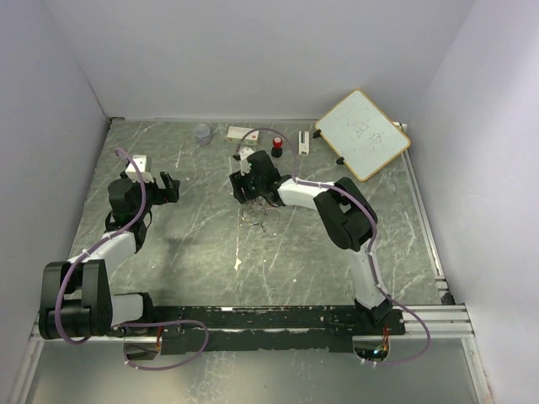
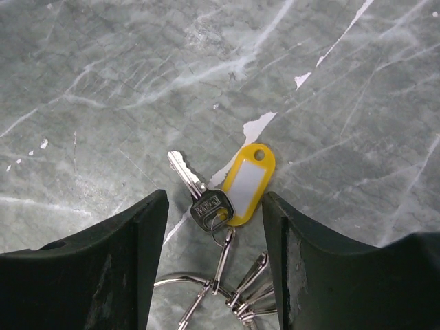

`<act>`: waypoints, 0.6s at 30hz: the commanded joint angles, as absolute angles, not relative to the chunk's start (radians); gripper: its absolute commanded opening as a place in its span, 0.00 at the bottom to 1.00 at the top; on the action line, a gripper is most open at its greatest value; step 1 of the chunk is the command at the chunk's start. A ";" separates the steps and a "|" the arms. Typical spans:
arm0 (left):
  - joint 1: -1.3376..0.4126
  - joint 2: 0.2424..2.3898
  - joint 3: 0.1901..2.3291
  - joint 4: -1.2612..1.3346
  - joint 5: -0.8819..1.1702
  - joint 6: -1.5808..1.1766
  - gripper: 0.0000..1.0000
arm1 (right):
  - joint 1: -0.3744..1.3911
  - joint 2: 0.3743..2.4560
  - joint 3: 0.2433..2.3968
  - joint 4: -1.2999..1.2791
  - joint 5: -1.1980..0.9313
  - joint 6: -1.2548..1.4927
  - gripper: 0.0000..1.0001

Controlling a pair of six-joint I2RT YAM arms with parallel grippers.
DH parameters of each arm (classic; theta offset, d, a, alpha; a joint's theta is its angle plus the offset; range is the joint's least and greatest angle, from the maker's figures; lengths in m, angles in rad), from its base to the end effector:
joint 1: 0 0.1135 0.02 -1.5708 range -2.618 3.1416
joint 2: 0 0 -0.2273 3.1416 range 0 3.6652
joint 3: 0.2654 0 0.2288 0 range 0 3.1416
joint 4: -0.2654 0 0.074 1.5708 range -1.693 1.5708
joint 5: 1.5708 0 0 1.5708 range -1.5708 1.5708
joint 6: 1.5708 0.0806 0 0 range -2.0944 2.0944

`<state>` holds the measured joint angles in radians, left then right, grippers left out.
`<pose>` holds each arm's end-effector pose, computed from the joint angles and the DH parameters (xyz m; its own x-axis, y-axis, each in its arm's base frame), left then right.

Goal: Remove the keys from the keyring

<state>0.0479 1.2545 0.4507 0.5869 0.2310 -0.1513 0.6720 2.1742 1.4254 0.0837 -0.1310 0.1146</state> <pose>0.2952 -0.0043 0.1794 -0.2391 -0.1583 -0.9580 0.1423 0.9702 -0.1959 0.3633 0.3025 0.0993 -0.5596 -0.3003 -0.7725 -0.6378 0.7512 0.1701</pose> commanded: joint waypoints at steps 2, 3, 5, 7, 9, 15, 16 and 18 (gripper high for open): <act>0.042 1.249 0.446 0.621 0.216 -0.161 0.99 | 0.687 2.222 1.439 0.042 -0.129 0.101 0.57; 0.042 1.248 0.446 0.619 0.213 -0.160 0.99 | 0.688 2.224 1.436 0.038 -0.123 0.101 0.57; 0.042 1.242 0.443 0.616 0.204 -0.158 1.00 | 0.692 2.222 1.422 0.030 -0.107 0.104 0.56; 0.042 1.235 0.439 0.617 0.195 -0.157 1.00 | 0.696 2.214 1.394 0.029 -0.076 0.113 0.55; 0.043 1.227 0.433 0.623 0.189 -0.158 1.00 | 0.696 2.208 1.373 0.029 -0.060 0.117 0.54; 0.043 1.225 0.433 0.623 0.183 -0.157 1.00 | 0.702 2.247 1.385 0.002 -0.028 0.114 0.48; 0.043 1.224 0.434 0.621 0.182 -0.156 1.00 | 0.704 2.254 1.391 -0.001 -0.024 0.114 0.47; 0.043 1.221 0.432 0.620 0.180 -0.155 0.99 | 0.708 2.268 1.406 -0.006 -0.018 0.115 0.45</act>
<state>0.0479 1.2453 0.4374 0.5911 0.2024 -0.1513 0.6960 2.1841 1.4139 0.1146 -0.0380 0.1074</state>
